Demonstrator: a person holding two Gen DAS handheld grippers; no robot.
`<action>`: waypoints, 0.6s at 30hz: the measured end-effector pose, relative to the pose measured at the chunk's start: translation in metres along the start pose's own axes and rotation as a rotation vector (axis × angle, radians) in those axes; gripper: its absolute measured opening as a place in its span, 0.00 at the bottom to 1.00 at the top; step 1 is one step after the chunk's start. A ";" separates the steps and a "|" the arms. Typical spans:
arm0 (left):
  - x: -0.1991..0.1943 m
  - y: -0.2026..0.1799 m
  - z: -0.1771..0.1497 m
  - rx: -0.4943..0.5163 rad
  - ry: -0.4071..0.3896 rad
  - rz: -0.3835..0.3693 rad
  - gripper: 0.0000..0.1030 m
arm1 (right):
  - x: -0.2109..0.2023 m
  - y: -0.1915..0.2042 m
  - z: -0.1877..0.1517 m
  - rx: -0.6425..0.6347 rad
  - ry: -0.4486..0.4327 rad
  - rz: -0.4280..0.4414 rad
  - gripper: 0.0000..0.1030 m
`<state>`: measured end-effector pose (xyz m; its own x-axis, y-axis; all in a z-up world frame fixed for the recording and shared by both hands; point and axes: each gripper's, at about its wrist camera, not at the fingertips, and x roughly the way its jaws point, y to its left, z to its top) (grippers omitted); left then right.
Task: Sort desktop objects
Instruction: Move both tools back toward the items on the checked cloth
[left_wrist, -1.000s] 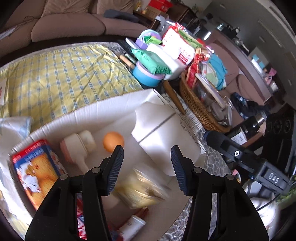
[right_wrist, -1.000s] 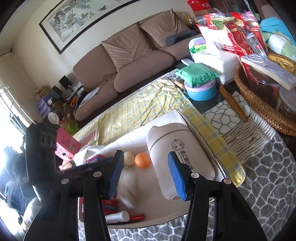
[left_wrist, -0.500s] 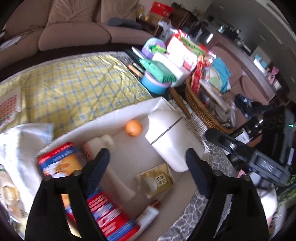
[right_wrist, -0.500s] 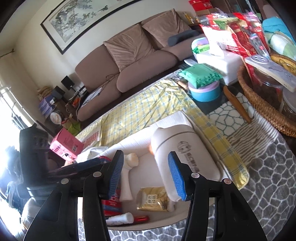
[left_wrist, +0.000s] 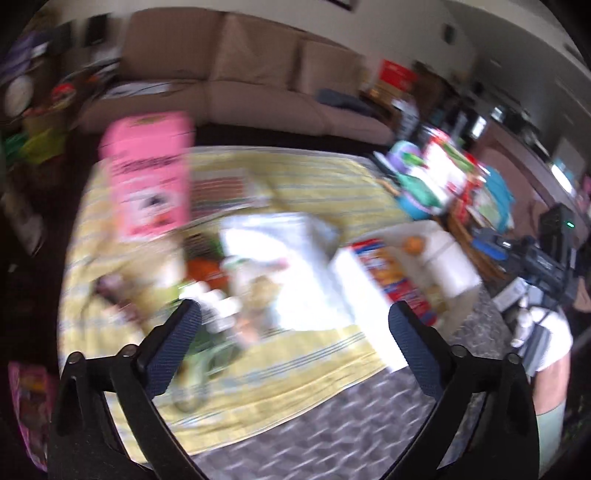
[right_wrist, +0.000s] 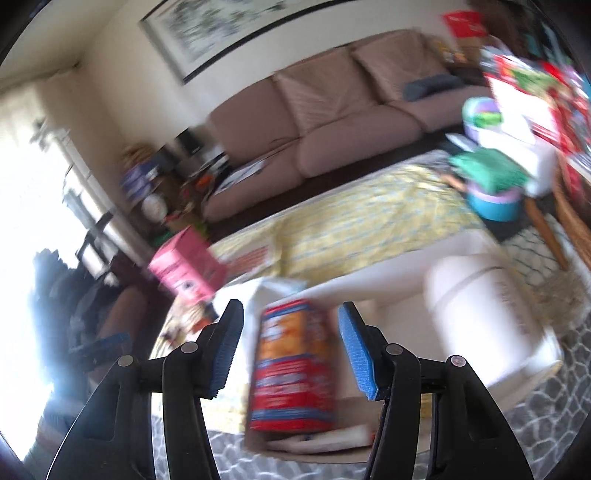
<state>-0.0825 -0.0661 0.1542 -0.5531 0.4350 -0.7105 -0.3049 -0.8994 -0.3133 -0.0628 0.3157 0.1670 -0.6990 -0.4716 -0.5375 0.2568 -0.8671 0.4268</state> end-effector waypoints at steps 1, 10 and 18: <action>-0.005 0.021 -0.008 -0.024 0.000 0.026 0.99 | 0.007 0.018 -0.004 -0.031 0.008 0.017 0.57; 0.008 0.086 -0.056 -0.038 0.059 0.096 1.00 | 0.087 0.106 -0.052 -0.107 0.132 0.100 0.68; 0.028 0.092 -0.072 0.051 0.100 0.109 1.00 | 0.154 0.120 -0.090 -0.090 0.254 0.082 0.68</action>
<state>-0.0698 -0.1399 0.0599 -0.5062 0.3259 -0.7985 -0.2871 -0.9367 -0.2003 -0.0794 0.1247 0.0706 -0.4864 -0.5561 -0.6740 0.3718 -0.8297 0.4162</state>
